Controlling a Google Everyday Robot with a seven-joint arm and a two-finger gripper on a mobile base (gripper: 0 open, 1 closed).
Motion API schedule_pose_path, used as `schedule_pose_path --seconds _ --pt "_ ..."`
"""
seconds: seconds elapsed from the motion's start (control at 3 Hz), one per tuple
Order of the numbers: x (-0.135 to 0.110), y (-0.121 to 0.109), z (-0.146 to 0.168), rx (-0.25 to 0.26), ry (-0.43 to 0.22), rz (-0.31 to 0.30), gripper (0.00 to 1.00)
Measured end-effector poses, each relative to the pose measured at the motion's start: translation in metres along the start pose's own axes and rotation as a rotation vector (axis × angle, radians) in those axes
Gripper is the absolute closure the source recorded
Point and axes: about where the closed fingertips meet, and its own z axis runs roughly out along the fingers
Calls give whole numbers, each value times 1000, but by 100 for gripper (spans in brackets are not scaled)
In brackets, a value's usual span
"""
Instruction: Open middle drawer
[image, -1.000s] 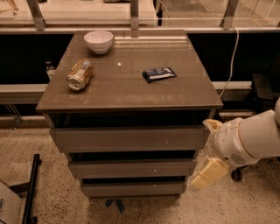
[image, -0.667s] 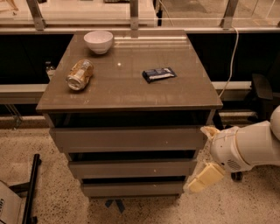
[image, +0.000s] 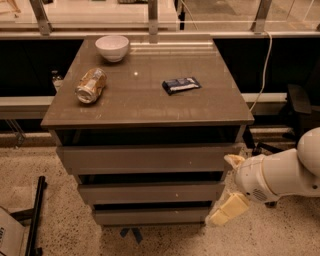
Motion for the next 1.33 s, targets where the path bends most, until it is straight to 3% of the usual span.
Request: schedule_pose_path --seconds 0.33,1.0,1.33 --pt "4 3 16 2 32 -26 0" --pt "37 7 66 27 -6 -47 0" --pt "53 -3 92 52 -27 -20 0"
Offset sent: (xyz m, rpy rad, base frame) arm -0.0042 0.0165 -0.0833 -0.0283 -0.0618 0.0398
